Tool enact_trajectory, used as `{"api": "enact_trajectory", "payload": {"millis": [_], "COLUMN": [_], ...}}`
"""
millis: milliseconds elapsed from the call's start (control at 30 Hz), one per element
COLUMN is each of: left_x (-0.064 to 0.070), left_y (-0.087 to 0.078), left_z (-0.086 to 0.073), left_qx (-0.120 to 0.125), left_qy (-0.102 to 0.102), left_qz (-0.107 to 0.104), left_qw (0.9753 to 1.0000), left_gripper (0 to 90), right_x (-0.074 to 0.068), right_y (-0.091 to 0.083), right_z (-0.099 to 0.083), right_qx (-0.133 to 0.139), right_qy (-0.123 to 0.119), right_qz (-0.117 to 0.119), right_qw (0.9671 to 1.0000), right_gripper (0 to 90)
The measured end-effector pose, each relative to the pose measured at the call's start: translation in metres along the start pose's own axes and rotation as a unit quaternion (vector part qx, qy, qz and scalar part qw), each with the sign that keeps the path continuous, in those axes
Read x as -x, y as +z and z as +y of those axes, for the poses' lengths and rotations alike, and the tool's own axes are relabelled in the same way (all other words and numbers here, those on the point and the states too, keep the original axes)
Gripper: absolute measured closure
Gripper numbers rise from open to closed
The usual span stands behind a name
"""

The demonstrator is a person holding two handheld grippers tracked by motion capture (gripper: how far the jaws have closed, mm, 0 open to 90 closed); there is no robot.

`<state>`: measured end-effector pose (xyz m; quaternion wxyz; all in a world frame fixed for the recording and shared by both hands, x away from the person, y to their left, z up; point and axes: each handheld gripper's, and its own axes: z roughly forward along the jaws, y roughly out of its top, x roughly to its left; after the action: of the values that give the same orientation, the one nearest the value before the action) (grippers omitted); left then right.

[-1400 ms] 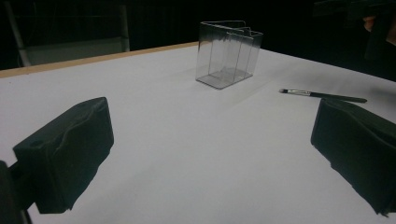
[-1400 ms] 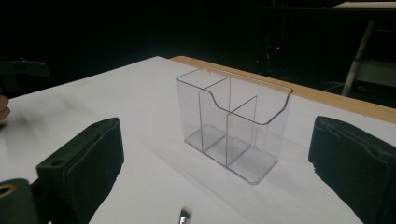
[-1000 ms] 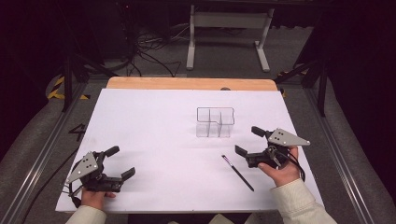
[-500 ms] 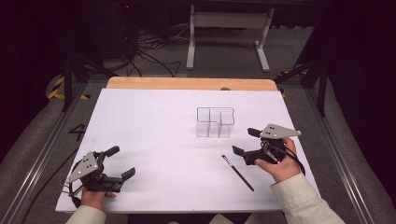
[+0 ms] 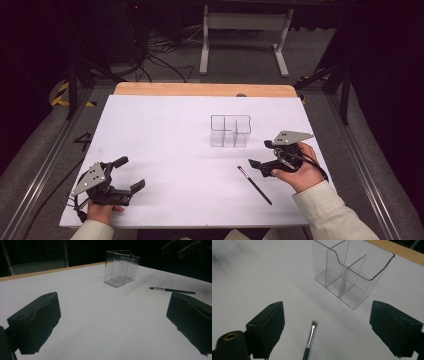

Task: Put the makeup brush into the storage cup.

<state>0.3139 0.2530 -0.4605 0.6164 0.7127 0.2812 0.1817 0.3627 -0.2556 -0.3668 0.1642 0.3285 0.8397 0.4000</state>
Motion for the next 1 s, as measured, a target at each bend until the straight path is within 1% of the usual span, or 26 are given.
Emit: {"api": "enact_trajectory", "payload": {"millis": [167, 300, 333, 567, 667, 700, 733, 867, 900, 933, 967, 1000], "left_x": [0.000, 0.000, 0.000, 0.000, 0.000, 0.000, 0.000, 0.000, 0.000, 0.000, 0.000, 0.000], "left_y": [0.000, 0.000, 0.000, 0.000, 0.000, 0.000, 0.000, 0.000, 0.000, 0.000, 0.000, 0.000], "left_z": [0.000, 0.000, 0.000, 0.000, 0.000, 0.000, 0.000, 0.000, 0.000, 0.000, 0.000, 0.000], "left_qx": [-0.002, -0.003, -0.003, -0.003, -0.003, -0.003, -0.003, -0.002, -0.002, -0.002, -0.003, -0.002], "left_qy": [-0.001, -0.001, -0.001, -0.001, -0.001, -0.001, -0.001, 0.001, 0.001, 0.000, -0.001, 0.001], "left_qz": [-0.001, -0.001, -0.001, -0.001, -0.002, 0.001, 0.001, 0.000, 0.000, 0.000, 0.000, 0.000], "left_qw": [1.0000, 1.0000, 1.0000, 1.0000, 1.0000, 1.0000, 1.0000, 1.0000, 1.0000, 1.0000, 1.0000, 1.0000], "left_gripper": [0.0, 0.0, 0.1, 0.0, 0.0, 0.0, 0.1, 0.1, 0.0, 0.0, 0.0, 0.0], "right_x": [0.001, 0.002, 0.002, 0.001, 0.001, 0.000, 0.000, -0.001, -0.001, -0.001, -0.001, -0.002], "right_y": [0.002, 0.004, 0.004, 0.007, 0.008, 0.009, 0.009, 0.011, 0.013, 0.013, 0.015, 0.016], "right_z": [0.001, 0.001, 0.001, 0.003, 0.004, 0.004, 0.004, 0.004, 0.004, 0.004, 0.003, 0.003], "right_qx": [-0.034, -0.063, -0.063, -0.101, -0.108, -0.117, -0.117, -0.136, -0.146, -0.146, -0.156, -0.161], "right_qy": [-0.003, 0.001, 0.001, 0.001, 0.002, 0.004, 0.004, 0.003, 0.002, 0.002, 0.002, 0.004], "right_qz": [-0.001, -0.004, -0.004, 0.002, 0.004, 0.006, 0.006, 0.012, 0.011, 0.011, 0.012, 0.011], "right_qw": [0.9994, 0.9980, 0.9980, 0.9949, 0.9942, 0.9931, 0.9931, 0.9906, 0.9892, 0.9892, 0.9877, 0.9869], "right_gripper": [13.6, 14.3, 14.3, 15.3, 15.4, 15.7, 15.7, 15.7, 16.2, 16.2, 16.4, 16.5]}}
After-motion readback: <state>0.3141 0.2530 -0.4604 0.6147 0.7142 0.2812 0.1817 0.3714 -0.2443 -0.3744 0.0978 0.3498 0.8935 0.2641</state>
